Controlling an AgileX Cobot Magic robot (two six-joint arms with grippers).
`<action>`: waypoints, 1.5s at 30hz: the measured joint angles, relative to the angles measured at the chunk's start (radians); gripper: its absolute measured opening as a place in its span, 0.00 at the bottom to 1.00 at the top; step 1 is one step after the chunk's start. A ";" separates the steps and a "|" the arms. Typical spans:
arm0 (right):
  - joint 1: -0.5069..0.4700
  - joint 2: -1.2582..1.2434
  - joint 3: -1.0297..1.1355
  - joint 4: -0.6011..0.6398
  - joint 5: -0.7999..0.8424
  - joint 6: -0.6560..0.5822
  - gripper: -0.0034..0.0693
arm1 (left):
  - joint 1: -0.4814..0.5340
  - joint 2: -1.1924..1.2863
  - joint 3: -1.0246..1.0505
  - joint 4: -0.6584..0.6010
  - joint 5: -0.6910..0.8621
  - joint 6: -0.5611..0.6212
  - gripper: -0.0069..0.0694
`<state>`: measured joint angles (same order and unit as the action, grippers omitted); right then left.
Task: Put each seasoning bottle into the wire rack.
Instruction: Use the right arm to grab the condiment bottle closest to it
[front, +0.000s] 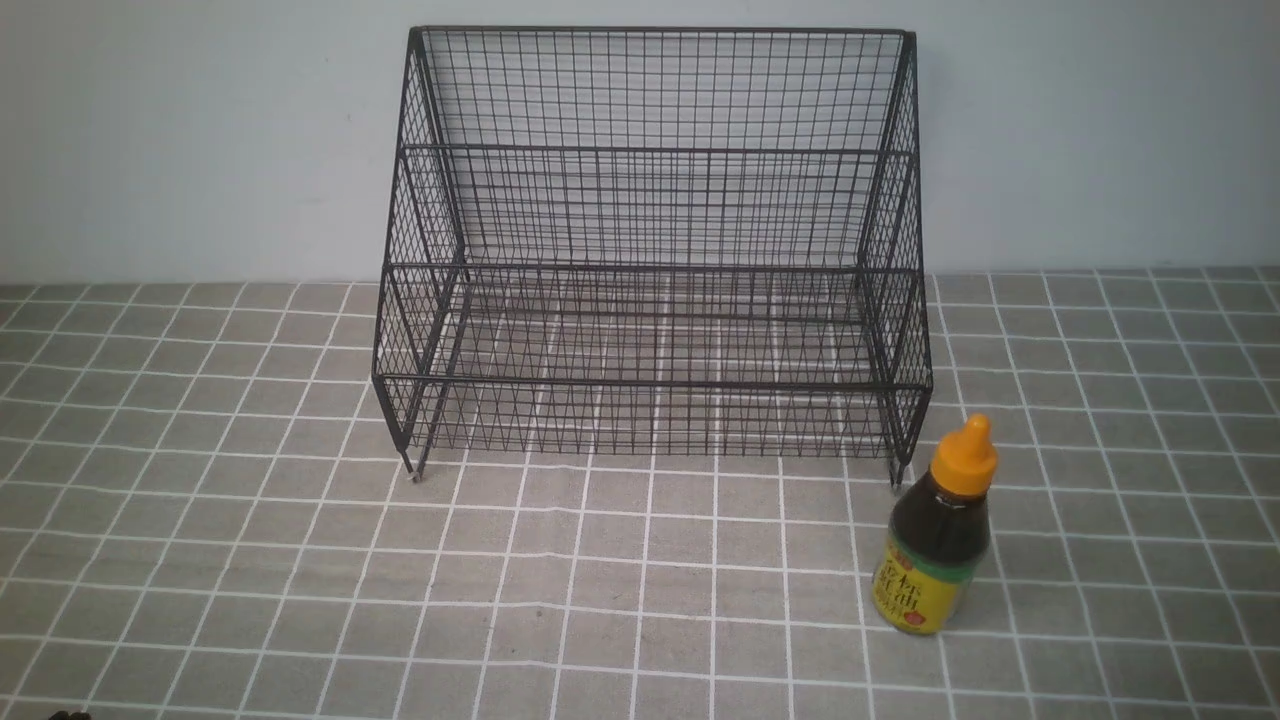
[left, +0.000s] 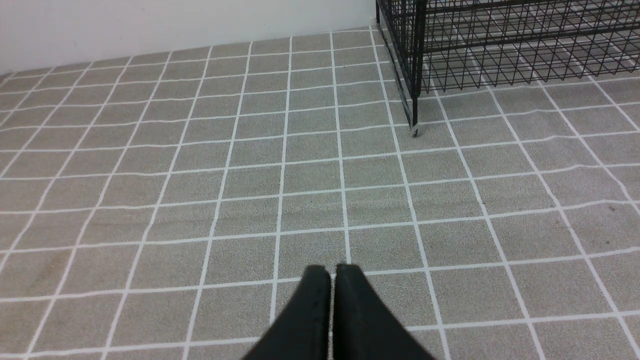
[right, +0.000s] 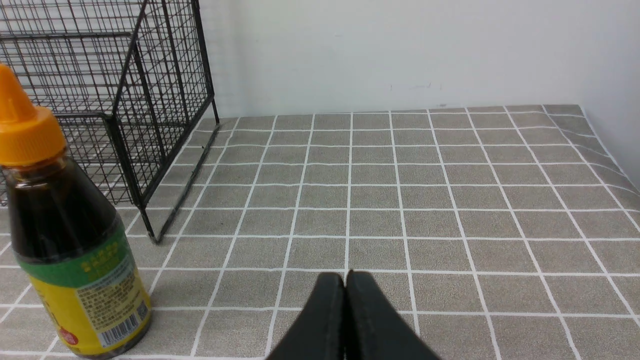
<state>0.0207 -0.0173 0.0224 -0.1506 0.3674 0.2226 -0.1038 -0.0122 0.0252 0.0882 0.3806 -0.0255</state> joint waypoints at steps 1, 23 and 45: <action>0.000 0.000 0.000 0.000 0.000 0.000 0.03 | 0.000 0.000 0.000 0.000 0.000 0.000 0.08; 0.000 0.000 0.002 0.038 -0.025 0.020 0.03 | 0.000 0.000 0.000 0.000 0.000 0.000 0.08; 0.000 0.034 -0.028 0.393 -0.395 0.045 0.03 | 0.000 0.000 0.000 0.000 0.000 0.000 0.08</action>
<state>0.0207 0.0167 -0.0054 0.2426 -0.0278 0.2678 -0.1038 -0.0122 0.0252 0.0882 0.3806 -0.0255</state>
